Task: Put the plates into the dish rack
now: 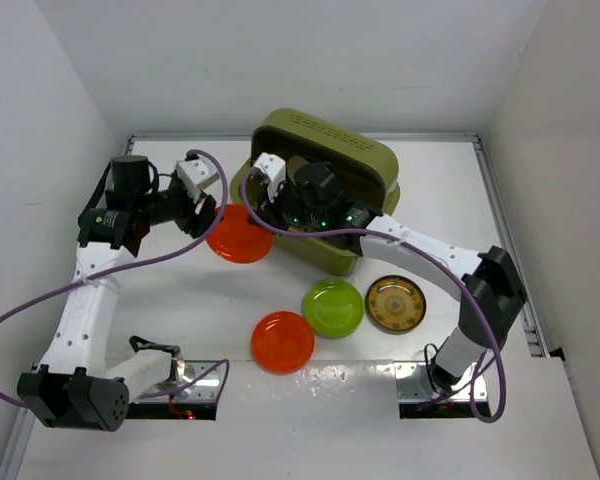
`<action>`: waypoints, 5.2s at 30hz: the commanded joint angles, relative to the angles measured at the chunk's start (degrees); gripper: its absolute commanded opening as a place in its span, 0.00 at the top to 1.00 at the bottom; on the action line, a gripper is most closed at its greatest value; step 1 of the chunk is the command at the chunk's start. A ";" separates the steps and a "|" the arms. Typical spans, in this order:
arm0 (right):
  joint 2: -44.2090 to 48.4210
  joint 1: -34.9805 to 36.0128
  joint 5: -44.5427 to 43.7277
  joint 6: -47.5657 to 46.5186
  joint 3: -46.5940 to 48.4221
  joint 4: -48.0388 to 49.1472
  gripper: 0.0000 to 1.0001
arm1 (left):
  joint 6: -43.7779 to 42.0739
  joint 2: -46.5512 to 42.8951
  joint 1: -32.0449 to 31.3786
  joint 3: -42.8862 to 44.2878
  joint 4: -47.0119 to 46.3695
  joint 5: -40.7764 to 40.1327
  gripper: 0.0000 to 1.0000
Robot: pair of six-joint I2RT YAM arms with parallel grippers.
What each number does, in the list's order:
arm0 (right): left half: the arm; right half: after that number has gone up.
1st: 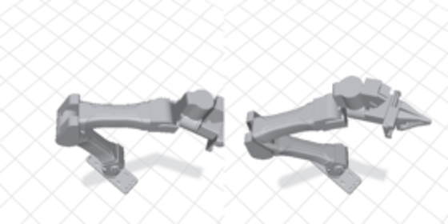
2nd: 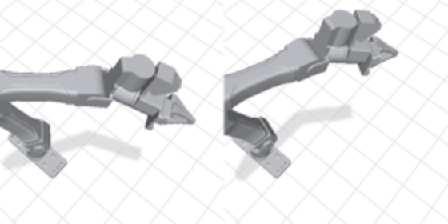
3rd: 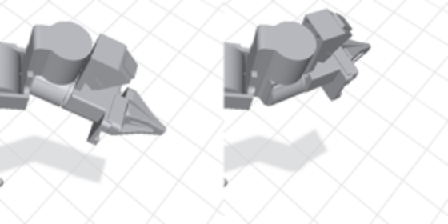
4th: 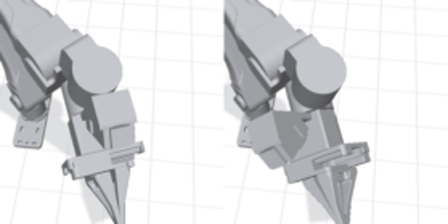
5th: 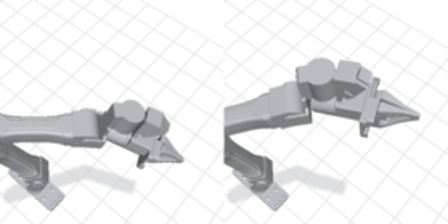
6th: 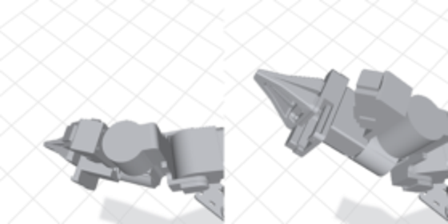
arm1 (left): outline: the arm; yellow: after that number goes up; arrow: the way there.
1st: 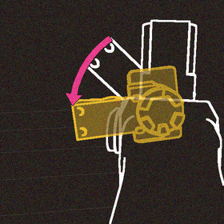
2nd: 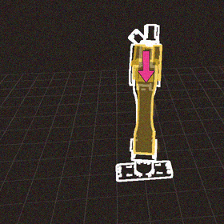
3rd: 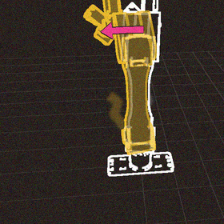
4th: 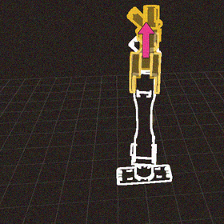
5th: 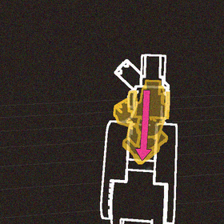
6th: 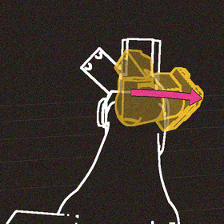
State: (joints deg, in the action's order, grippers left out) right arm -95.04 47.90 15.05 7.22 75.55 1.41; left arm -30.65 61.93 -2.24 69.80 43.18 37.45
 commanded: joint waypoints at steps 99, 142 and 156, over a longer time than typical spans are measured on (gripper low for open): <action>-18.77 -14.50 -25.51 -29.37 -1.19 21.88 1.00 | 14.39 51.01 -4.97 32.15 -2.92 -20.31 0.05; -15.53 -15.47 -34.29 -26.56 4.96 19.43 0.40 | 13.87 48.90 -5.49 31.01 -2.92 -19.26 0.05; -15.35 -13.89 -41.15 -28.49 5.05 23.64 0.67 | 13.34 47.84 -6.02 29.96 -2.92 -19.26 0.05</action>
State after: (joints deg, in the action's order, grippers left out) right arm -114.26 33.56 -22.46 -21.65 77.38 18.35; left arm -15.94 110.13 -7.44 102.08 33.58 17.87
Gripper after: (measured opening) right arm 0.329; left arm 0.949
